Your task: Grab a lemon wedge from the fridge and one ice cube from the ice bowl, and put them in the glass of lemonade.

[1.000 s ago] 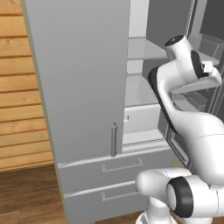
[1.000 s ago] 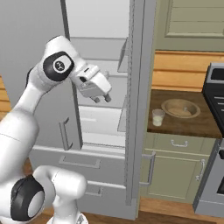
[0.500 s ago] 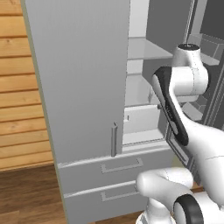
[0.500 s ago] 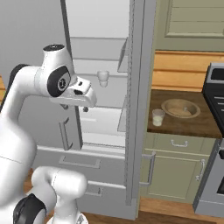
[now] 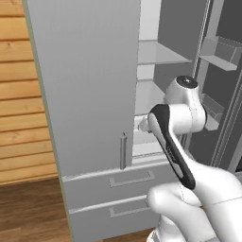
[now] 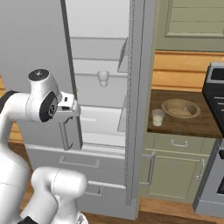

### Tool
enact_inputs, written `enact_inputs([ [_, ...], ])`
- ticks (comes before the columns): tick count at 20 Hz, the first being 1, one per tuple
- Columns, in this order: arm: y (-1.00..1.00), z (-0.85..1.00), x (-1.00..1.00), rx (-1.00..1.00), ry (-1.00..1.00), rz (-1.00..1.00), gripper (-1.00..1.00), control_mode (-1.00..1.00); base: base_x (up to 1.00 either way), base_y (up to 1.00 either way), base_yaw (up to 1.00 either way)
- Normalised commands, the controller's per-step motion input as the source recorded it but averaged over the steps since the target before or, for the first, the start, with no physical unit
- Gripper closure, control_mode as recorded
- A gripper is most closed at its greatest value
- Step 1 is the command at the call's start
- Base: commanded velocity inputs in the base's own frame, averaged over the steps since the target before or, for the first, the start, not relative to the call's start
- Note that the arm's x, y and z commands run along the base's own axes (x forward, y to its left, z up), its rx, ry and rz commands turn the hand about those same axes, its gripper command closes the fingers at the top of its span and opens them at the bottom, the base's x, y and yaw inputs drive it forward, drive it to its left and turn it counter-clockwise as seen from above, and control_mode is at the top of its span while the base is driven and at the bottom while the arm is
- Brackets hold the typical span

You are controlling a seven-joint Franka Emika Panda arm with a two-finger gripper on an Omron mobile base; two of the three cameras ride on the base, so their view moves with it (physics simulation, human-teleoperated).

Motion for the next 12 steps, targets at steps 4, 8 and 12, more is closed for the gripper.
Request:
enact_inputs([
  [4, 0.61, -0.50, 0.52, 0.00, -0.10, 0.03, -1.00, -1.00, 0.00, 0.00, 0.00],
  [8, 0.68, -0.27, 0.65, 0.00, -0.13, 0.00, -1.00, -1.00, 0.00, 0.00, 0.00],
  [12, 0.31, -0.04, 0.35, -0.04, 0.00, 0.00, -1.00, -1.00, 0.00, 0.00, 0.00],
])
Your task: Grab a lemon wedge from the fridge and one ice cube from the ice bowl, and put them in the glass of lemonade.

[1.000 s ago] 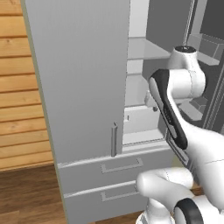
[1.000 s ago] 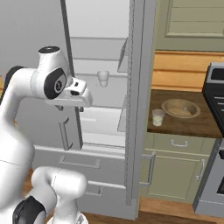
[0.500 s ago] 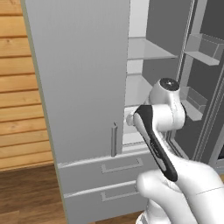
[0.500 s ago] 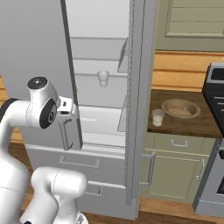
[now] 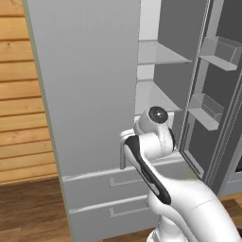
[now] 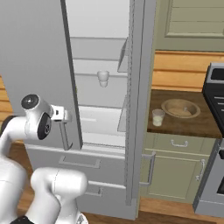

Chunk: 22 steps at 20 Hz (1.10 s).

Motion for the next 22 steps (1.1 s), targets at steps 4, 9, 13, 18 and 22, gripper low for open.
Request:
enact_inputs([
  [4, 0.04, -0.47, 0.23, 0.00, 0.03, 0.00, -1.00, -1.00, 0.00, 0.00, 0.00],
  [9, 0.04, -0.50, 0.35, 0.00, 0.06, 0.00, -1.00, -1.00, 0.00, 0.00, 0.00],
  [13, 0.20, -0.33, 0.53, 0.00, 0.11, 0.00, -1.00, -1.00, 0.00, 0.00, 0.00],
  [18, 0.24, -0.29, 0.51, 0.00, 0.09, -0.03, -1.00, -1.00, 0.00, 0.00, 0.00],
  [22, 0.11, -0.25, 0.45, 0.00, 0.01, -0.07, -1.00, -1.00, 0.00, 0.00, 0.00],
])
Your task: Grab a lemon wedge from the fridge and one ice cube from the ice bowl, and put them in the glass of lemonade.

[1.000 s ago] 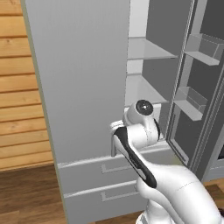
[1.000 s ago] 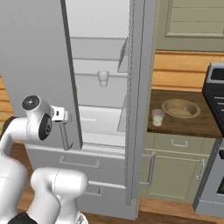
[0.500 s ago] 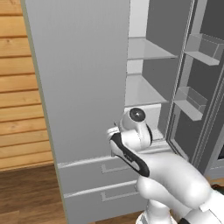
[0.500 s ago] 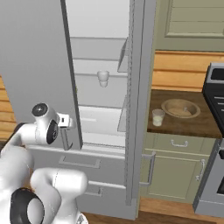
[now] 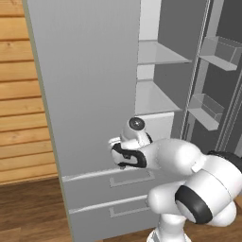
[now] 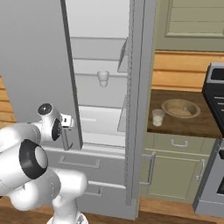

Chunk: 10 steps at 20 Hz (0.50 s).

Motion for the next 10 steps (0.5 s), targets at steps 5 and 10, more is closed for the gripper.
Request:
enact_inputs([
  [5, -0.01, -0.18, 0.31, 0.00, 0.00, -0.15, -1.00, -1.00, 0.00, 0.00, 0.00],
  [10, 0.00, -0.08, 0.24, 0.00, 0.02, -0.09, -1.00, -1.00, 0.00, 0.00, 0.00],
])
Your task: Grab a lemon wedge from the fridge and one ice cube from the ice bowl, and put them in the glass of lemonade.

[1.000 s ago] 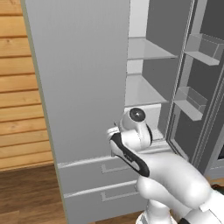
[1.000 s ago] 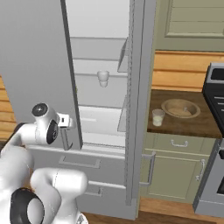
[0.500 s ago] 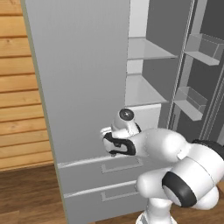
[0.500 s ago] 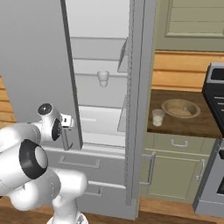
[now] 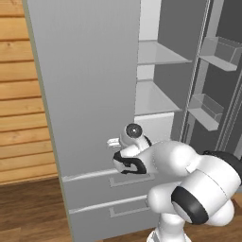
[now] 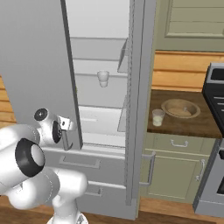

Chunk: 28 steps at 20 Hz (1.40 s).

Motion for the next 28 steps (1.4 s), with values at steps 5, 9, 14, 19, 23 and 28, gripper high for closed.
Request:
enact_inputs([
  [5, 0.00, 0.00, 0.40, 0.00, 0.04, 0.00, 1.00, -1.00, 0.00, 0.00, 0.00],
  [9, 0.01, 0.00, 0.32, 0.00, 0.01, 0.00, 1.00, -1.00, 0.00, 0.00, 0.00],
  [14, 0.49, 0.17, 0.00, 0.00, 0.01, 0.08, 1.00, -1.00, 0.00, 0.00, 0.00],
  [19, 1.00, 0.52, -0.14, 0.00, 0.11, 0.25, 1.00, -1.00, 0.00, 0.00, 0.00],
  [23, 1.00, 0.59, -0.50, 0.00, 0.08, 0.28, 1.00, -1.00, 0.00, 0.00, 0.00],
  [28, 0.94, 0.92, -0.98, -0.01, 0.06, 0.27, 1.00, -1.00, 0.00, 0.00, 0.00],
])
